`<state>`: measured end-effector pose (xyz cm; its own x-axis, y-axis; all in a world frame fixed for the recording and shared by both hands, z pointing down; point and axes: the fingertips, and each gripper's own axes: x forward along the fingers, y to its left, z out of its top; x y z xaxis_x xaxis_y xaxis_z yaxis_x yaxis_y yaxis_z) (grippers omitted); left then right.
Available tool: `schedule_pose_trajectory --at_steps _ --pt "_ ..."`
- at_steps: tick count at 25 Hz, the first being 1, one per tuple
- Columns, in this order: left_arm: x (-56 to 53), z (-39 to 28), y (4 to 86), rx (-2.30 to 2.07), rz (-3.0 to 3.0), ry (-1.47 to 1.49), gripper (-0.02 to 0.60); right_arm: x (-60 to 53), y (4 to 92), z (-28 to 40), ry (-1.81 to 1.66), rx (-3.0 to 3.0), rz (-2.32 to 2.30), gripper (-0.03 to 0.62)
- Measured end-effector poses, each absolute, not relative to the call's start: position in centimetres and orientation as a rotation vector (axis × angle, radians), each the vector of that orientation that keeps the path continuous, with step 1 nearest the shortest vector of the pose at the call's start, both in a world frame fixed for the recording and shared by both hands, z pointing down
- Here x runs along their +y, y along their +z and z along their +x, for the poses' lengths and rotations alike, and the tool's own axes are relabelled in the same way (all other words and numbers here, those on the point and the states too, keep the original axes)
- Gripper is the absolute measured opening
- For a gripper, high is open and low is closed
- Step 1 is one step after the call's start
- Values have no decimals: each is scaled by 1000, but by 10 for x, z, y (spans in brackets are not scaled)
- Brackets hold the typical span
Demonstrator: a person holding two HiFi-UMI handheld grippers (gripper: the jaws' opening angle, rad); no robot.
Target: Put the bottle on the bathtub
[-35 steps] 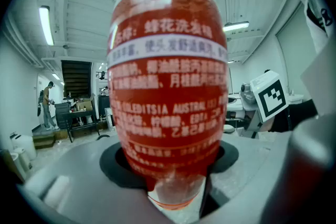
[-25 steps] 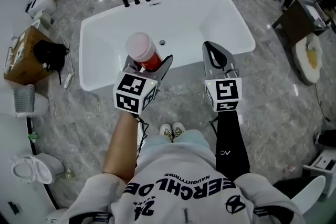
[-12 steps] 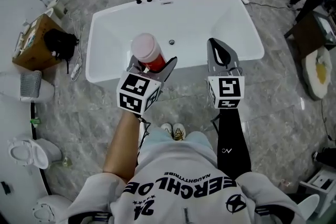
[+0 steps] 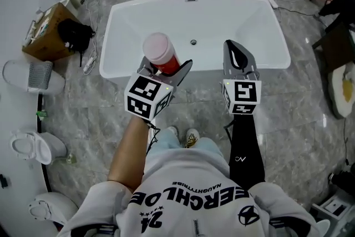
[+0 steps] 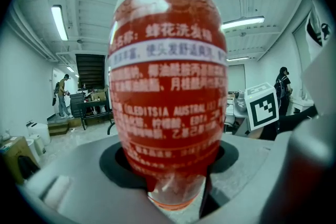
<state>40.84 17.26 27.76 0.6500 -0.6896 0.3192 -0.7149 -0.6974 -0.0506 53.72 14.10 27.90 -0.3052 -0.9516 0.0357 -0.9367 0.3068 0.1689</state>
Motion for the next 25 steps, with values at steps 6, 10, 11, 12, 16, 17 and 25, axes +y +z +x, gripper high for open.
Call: schedule_pose_trajectory --at_steps 6,10,11,12,16,17,25 --pt "166 369 272 -1256 2752 485 394 121 272 504 -171 -2479 1753 30" --pt "165 329 268 -1314 2736 472 394 110 270 468 -167 -2522 1739 29" --pt "166 316 266 -1327 2732 463 394 108 269 456 -171 -2532 1733 29" --pt "166 303 265 -1340 2730 454 394 106 267 444 -177 -2541 1725 29" --pt "162 248 259 -1373 2733 431 394 100 261 390 -207 -2557 1718 30" --pt "160 232 259 -1373 2737 433 394 99 261 375 -211 -2554 1722 29" --pt "143 99 257 -1322 2781 438 396 94 266 254 -231 -2469 1800 29"
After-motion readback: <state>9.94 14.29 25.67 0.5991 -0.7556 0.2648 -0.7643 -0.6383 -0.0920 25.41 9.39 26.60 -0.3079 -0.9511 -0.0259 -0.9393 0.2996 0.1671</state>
